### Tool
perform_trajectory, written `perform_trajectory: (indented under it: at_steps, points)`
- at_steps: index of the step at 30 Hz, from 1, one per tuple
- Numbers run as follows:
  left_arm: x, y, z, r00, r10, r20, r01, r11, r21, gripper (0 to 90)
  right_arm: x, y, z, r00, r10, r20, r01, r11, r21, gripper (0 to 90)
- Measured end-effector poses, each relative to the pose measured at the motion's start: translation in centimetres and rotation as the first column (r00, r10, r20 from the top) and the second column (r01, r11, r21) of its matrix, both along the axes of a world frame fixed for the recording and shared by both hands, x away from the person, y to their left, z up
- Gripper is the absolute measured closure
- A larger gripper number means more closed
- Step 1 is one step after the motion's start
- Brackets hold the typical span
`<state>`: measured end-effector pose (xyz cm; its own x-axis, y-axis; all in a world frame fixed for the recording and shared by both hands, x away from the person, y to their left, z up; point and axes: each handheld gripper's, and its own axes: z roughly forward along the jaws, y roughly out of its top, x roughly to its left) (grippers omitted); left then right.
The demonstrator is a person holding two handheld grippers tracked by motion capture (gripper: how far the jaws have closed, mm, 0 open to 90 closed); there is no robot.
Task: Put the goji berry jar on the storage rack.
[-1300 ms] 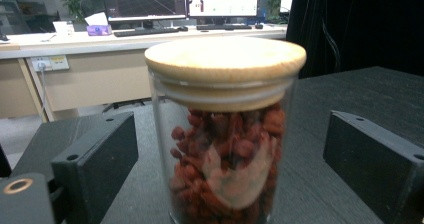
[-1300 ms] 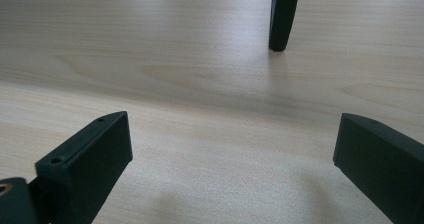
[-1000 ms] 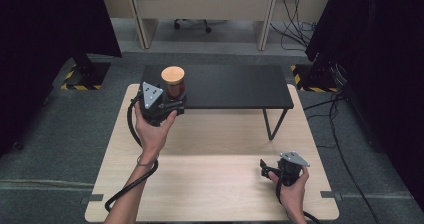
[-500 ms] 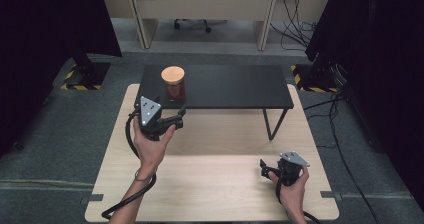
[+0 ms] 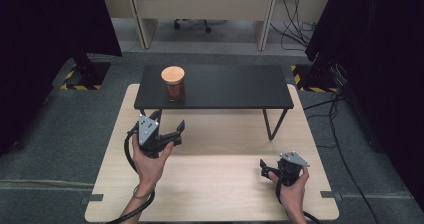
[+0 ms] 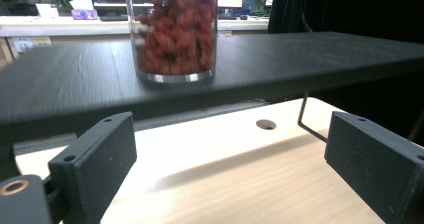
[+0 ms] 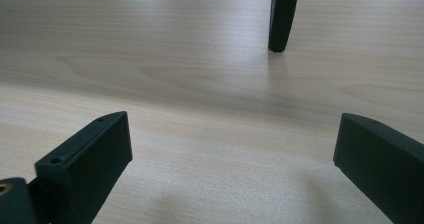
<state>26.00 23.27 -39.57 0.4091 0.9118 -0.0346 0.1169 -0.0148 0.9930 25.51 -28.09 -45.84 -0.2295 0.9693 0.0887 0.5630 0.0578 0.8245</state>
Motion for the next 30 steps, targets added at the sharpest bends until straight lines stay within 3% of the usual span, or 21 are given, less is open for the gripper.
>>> perform_trajectory:
  at_steps: [7,10,17,22,25,30]
  points:
    - [-2.3,0.5,-2.7,0.9996,-0.028,0.009,0.028,0.9995,-0.010,5.9,0.0,0.1,0.0,1.0000,0.001,0.002,-0.001,1.000,-0.005,2.3]
    - [-3.1,0.4,-4.2,0.9992,-0.039,-0.007,0.039,0.9992,-0.012,5.9,0.0,0.1,0.0,1.0000,0.001,0.002,-0.001,1.000,-0.006,2.3]
    - [-3.9,0.0,-7.6,0.9931,-0.045,-0.108,0.046,0.9989,0.008,6.4,-0.1,0.1,0.0,1.0000,0.000,0.005,0.000,1.000,-0.005,2.3]
    - [-3.4,0.1,-8.7,0.9831,-0.048,-0.177,0.055,0.9979,0.035,7.5,-0.1,0.1,0.0,1.0000,0.001,0.004,-0.001,1.000,-0.004,2.2]
    - [-3.2,0.1,-9.2,0.9777,-0.054,-0.203,0.061,0.9978,0.028,7.8,0.0,0.1,0.0,1.0000,0.003,0.004,-0.003,1.000,-0.005,2.2]
    - [-3.1,-0.3,-9.7,0.9730,-0.062,-0.223,0.071,0.9969,0.033,8.4,0.0,0.0,0.0,1.0000,0.004,0.004,-0.004,1.000,-0.003,2.2]
